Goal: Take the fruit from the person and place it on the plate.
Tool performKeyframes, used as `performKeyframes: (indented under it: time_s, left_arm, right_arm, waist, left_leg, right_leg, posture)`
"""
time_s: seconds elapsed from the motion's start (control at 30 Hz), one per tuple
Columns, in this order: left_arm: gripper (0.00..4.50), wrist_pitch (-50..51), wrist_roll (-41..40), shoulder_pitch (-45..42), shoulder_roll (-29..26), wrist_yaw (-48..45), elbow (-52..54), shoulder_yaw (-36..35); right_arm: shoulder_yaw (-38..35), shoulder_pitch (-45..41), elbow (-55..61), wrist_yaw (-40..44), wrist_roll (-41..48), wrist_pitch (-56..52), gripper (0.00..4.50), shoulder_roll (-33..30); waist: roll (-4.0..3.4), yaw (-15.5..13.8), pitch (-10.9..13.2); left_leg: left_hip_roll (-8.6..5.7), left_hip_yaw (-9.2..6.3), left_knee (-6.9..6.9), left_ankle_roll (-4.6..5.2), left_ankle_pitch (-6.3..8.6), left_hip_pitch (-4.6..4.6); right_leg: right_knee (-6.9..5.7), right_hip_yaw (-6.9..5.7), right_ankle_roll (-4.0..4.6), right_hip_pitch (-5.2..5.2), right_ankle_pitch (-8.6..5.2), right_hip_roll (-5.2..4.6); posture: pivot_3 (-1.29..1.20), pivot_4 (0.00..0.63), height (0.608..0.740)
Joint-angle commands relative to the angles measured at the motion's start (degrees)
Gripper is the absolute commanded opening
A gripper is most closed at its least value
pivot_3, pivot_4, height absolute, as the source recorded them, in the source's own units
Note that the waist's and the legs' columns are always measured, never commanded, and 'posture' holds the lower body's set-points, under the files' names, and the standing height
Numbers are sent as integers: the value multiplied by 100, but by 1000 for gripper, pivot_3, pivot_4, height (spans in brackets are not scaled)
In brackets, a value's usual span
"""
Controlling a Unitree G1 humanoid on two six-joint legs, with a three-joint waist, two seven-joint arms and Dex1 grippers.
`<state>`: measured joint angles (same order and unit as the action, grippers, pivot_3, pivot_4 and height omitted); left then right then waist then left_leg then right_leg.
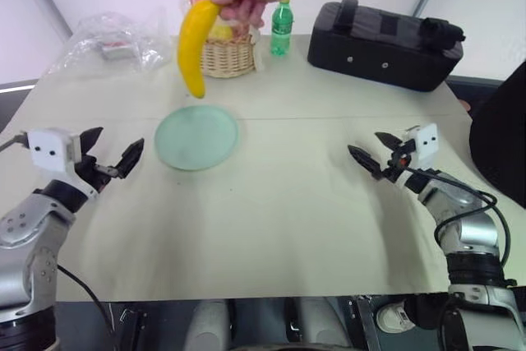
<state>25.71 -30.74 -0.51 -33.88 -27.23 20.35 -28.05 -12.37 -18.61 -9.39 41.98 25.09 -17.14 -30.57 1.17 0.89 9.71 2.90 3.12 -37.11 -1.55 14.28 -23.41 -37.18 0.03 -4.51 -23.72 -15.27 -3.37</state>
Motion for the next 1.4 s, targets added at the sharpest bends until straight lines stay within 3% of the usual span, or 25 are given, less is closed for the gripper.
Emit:
performKeyframes:
  time_s: [0.03, 0.13, 0.23, 0.5, 0.77, 0.87, 1.03, 1.07, 1.27, 1.4]
  left_arm:
    - [4500, -11, -52, -88, -99, -25, 38, -90]
    - [4500, 70, -127, -400, -137, -38, 0, 12]
    - [4500, 121, -214, -1234, -213, -92, -320, 195]
    - [4500, -379, 230, -3707, -99, -689, -2277, 1217]
    - [4500, -927, 528, -4514, 382, -1169, -3413, 1707]
    - [3585, -1049, 572, -4588, 441, -1314, -3542, 1759]
    - [1066, -1144, 630, -4656, 456, -1376, -3649, 1738]
    - [900, -1155, 635, -4666, 461, -1386, -3661, 1731]
    - [896, -1140, 726, -4660, 402, -1214, -3610, 1672]
    - [896, -368, 973, -4248, -7, -1145, -3232, 1946]
  right_arm:
    - [-148, -242, 1306, 289, 1100, -1114, 4467, -197]
    - [-51, -399, 1882, 332, 1434, -1624, 4467, -343]
    - [14, -586, 2021, 234, 1397, -1724, 4467, -342]
    - [229, -622, 1884, 116, 1019, -1428, 4467, -180]
    - [273, -249, 2167, -173, 826, -1260, 4467, 57]
    - [275, -184, 2202, -251, 767, -1201, 4500, 85]
    - [266, -176, 2185, -299, 731, -1137, 4500, 105]
    - [266, -175, 2182, -302, 732, -1131, 4500, 106]
    - [279, -181, 2140, -280, 723, -1108, 4500, 91]
    - [287, -138, 2141, -259, 718, -1105, 4500, 82]
  waist:
    - [-1, 5, 1]
    - [2, -14, 1]
    - [10, -74, 0]
    - [12, -149, 1]
    - [12, -116, 1]
    - [12, -111, 1]
    - [12, -104, 1]
    - [12, -107, 1]
    - [12, -111, 1]
    - [12, -80, 1]
  left_leg:
    - [2, -1, 1, 0, 0, 0]
    - [3, -7, 3, 0, 0, 0]
    - [0, -15, -4, 0, 0, -1]
    - [-8, -7, -9, 4, 2, -6]
    - [-3, -11, -3, 5, 3, -8]
    - [-3, -10, -4, 5, 3, -8]
    - [-2, -11, -4, 5, 3, -8]
    - [-2, -11, -4, 5, 3, -8]
    - [-3, -11, -5, 5, 3, -8]
    - [-2, -12, -4, 5, 3, -8]
  right_leg:
    - [0, 0, -1, -1, 1, 1]
    - [1, -2, 0, -1, 0, 2]
    - [5, -15, 15, 8, -8, 1]
    - [19, -15, -6, 13, 2, -1]
    - [15, -15, -10, 7, 2, 9]
    - [14, -15, -10, 7, 2, 9]
    - [13, -15, -10, 7, 2, 10]
    - [13, -15, -10, 7, 2, 10]
    - [13, -15, -10, 7, 2, 9]
    - [13, -15, -11, 7, 2, 9]
  posture:
    - [0, 150, 740]
    - [0, 150, 740]
    - [0, 150, 740]
    - [0, 150, 740]
    - [0, 150, 740]
    - [0, 150, 740]
    - [0, 150, 740]
    - [0, 150, 740]
    - [0, 150, 740]
    - [0, 150, 740]
